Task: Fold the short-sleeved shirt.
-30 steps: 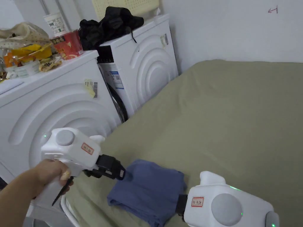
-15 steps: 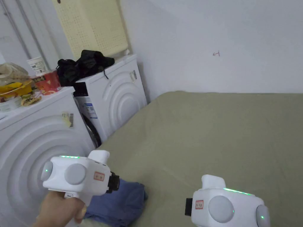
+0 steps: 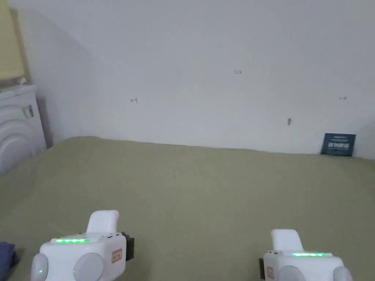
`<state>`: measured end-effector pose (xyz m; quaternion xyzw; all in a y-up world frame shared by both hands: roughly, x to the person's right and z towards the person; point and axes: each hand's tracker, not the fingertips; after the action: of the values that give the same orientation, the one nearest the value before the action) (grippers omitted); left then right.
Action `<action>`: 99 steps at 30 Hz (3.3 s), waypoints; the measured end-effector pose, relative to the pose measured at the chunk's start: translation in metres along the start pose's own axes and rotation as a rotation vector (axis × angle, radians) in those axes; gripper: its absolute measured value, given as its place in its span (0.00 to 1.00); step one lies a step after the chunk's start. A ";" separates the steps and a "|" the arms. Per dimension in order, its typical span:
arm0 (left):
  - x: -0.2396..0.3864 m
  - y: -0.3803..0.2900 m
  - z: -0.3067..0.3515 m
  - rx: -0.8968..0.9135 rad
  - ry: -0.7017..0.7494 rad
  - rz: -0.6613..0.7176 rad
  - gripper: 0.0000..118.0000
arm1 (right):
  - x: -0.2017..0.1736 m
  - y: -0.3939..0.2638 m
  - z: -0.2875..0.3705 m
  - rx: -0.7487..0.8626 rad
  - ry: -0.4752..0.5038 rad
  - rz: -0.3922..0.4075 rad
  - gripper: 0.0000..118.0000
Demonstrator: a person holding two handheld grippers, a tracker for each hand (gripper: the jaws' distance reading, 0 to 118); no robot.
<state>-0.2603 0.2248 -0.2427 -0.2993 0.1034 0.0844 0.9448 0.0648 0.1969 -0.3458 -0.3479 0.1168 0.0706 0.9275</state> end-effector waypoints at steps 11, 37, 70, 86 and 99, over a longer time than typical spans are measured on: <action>0.083 0.010 0.012 0.100 -0.071 -0.082 0.00 | 0.068 0.008 0.051 0.168 -0.128 -0.049 0.00; 0.079 0.022 0.078 0.619 0.089 -0.094 1.00 | 0.051 0.007 0.098 0.687 -0.168 0.030 1.00; 0.073 0.026 0.064 0.547 0.073 -0.035 1.00 | 0.043 0.014 0.099 0.668 -0.095 -0.060 1.00; 0.070 0.031 0.061 0.527 0.068 -0.042 1.00 | 0.041 0.019 0.099 0.667 -0.089 -0.069 1.00; 0.070 0.030 0.063 0.521 0.047 -0.038 1.00 | 0.037 0.025 0.093 0.672 -0.138 -0.048 1.00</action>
<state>-0.1901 0.2925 -0.2260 -0.0496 0.1379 0.0300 0.9887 0.1104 0.2786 -0.3029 -0.0200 0.0622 0.0300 0.9974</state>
